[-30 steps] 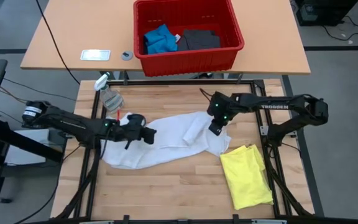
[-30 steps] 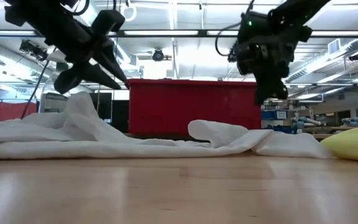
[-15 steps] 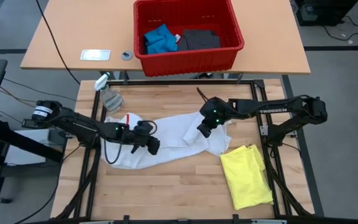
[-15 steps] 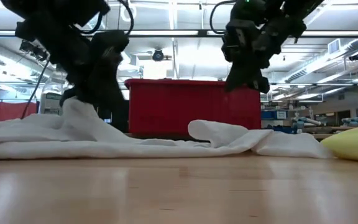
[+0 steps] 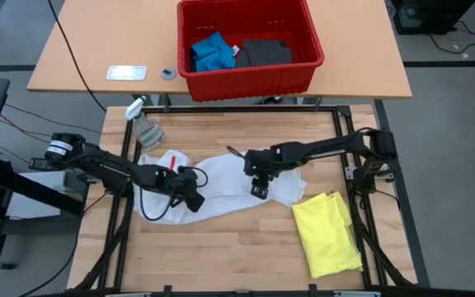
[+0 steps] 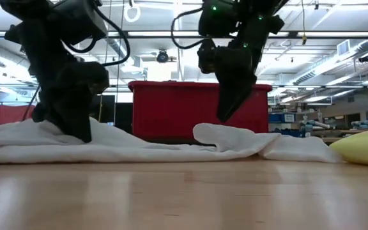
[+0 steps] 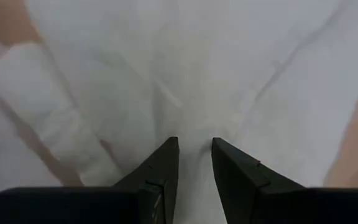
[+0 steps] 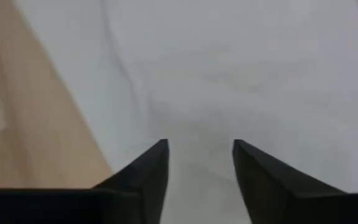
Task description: Fold Laundry from Bin
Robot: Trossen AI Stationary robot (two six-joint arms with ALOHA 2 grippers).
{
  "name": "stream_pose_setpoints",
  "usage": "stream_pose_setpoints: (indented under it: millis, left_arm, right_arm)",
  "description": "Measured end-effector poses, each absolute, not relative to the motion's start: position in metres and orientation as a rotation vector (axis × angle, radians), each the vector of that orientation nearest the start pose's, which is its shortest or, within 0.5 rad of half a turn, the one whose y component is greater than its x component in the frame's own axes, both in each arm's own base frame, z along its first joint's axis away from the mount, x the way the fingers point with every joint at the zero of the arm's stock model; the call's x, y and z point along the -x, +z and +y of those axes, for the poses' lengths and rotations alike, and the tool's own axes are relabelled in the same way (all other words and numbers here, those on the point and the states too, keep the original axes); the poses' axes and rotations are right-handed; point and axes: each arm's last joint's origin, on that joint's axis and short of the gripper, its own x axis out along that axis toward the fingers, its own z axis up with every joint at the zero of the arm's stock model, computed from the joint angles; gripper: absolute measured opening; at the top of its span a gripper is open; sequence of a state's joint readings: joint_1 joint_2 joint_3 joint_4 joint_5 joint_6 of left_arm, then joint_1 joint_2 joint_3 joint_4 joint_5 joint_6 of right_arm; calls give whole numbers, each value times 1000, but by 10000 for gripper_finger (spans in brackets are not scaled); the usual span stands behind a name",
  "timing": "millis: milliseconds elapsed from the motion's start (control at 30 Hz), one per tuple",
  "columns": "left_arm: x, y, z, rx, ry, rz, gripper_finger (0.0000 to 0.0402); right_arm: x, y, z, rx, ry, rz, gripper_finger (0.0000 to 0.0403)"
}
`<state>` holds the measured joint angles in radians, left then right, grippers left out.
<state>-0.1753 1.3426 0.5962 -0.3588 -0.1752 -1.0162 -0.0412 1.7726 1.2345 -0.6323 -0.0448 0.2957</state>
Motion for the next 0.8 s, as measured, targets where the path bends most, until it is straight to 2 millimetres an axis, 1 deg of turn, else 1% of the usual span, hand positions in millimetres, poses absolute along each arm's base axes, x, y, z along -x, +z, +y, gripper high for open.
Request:
stream_pose_setpoints:
  millis: [67,133,267,333,433,500,567,633,700,733,800]
  left_arm:
    - [-220,152,-35,715,549,983,103]
    - [-219,151,-34,708,558,987,103]
    - [-220,151,-34,713,565,980,103]
    - [-220,152,-34,711,572,974,103]
    - [-220,152,-34,711,582,967,103]
    - [-220,152,-34,711,582,967,103]
    - [-220,151,-34,711,583,968,103]
    - [-219,151,-34,708,586,974,102]
    - [-219,151,-33,707,588,977,99]
    - [-218,151,-33,705,590,980,96]
    - [-218,151,-35,699,586,988,88]
  right_arm:
    - [-355,195,-6,-269,-173,1173,205]
    - [-359,188,2,-224,-165,1174,217]
    - [-366,173,15,-190,-138,1183,222]
    - [-369,166,19,-135,-188,1176,220]
    - [-368,157,17,-65,-332,1193,212]
    - [-367,155,12,-48,-405,1199,194]
    - [-365,156,7,-49,-425,1213,157]
    - [-361,159,1,-59,-432,1240,97]
    - [-354,169,-4,-46,-424,1268,31]
    - [-350,176,-6,-36,-423,1271,18]
    - [-338,189,-14,-24,-469,1307,16]
